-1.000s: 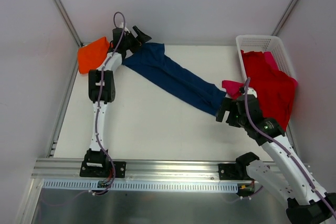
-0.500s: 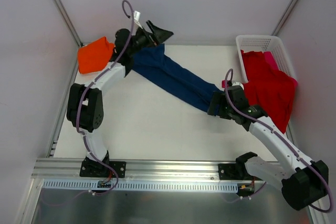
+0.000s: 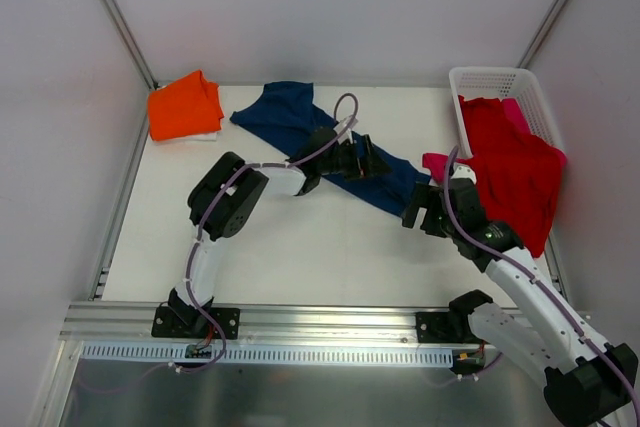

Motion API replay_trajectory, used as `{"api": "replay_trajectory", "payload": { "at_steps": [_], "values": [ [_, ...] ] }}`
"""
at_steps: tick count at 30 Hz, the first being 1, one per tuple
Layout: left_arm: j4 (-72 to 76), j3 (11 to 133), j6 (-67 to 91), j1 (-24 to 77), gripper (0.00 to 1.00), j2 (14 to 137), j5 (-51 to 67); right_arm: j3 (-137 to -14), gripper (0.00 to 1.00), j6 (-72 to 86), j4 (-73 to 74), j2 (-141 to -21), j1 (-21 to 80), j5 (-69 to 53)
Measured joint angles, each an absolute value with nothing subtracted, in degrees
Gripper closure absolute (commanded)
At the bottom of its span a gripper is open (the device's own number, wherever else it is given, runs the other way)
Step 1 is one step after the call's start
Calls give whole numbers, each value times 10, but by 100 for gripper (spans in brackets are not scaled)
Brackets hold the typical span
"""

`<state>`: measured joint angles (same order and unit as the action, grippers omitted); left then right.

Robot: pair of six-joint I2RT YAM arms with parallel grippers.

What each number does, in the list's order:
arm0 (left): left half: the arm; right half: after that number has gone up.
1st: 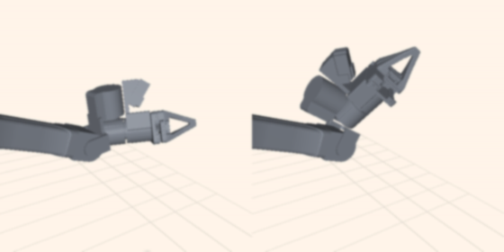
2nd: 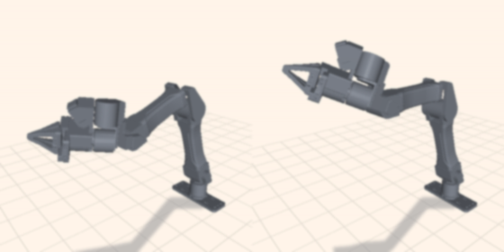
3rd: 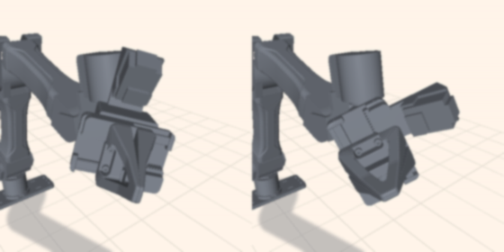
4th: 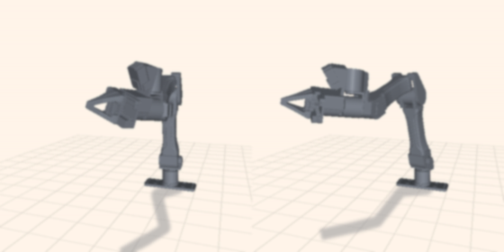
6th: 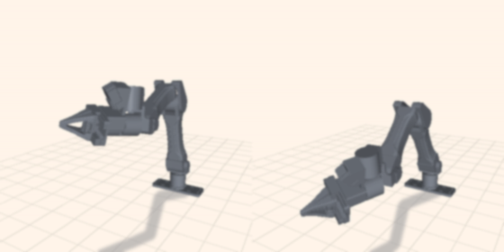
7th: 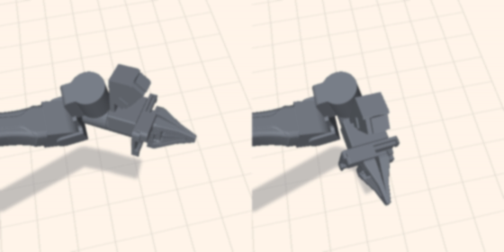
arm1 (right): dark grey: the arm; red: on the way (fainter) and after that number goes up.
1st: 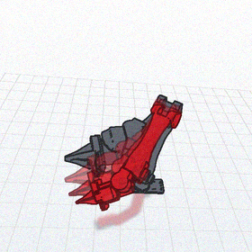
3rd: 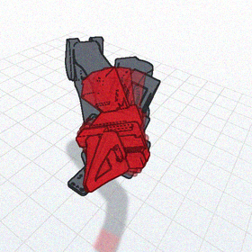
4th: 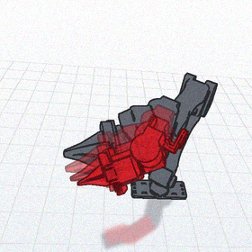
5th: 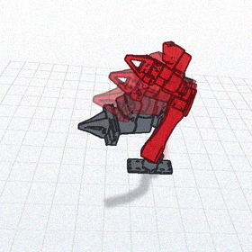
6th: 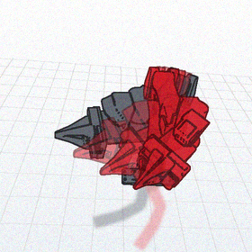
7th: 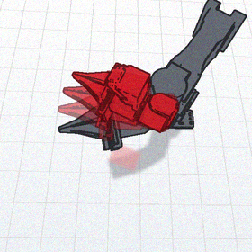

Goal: Fold and stack the t-shirts
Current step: Rotate the tshirt 90 degrees

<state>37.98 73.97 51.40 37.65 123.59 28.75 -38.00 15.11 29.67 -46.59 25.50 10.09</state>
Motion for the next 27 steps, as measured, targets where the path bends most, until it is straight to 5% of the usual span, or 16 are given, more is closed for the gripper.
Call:
{"api": "replay_trajectory", "payload": {
  "at_steps": [27],
  "values": [
    [-47, 821, 317, 451, 6, 1193, 57, -387, 1, 164, 352, -382, 255, 112]
  ]
}}
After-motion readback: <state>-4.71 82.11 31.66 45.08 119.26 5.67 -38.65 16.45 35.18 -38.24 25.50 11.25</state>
